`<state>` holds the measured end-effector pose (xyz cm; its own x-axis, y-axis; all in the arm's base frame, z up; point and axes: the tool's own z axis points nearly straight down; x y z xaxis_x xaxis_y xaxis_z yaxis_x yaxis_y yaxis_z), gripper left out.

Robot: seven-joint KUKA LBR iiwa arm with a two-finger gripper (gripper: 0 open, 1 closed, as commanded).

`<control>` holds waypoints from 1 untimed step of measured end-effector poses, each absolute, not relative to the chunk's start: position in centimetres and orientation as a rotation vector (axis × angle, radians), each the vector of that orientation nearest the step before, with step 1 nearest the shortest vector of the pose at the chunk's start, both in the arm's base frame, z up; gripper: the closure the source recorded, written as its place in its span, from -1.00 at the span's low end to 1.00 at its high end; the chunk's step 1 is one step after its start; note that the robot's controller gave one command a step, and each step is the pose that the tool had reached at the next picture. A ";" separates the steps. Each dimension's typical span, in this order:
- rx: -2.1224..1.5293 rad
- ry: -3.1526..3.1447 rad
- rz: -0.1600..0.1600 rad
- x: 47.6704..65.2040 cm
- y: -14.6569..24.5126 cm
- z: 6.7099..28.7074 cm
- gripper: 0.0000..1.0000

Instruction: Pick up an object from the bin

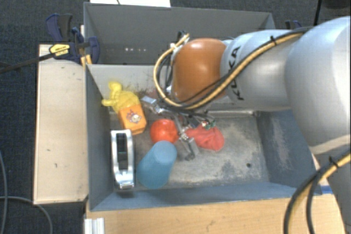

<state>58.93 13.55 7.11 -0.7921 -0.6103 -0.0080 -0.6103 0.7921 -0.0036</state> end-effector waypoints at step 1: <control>-0.907 3.003 -0.001 57.9 13.8 7.1 -1.00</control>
Offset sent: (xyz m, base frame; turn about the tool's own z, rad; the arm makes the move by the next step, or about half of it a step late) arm -0.0057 0.0123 -0.0011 -0.3530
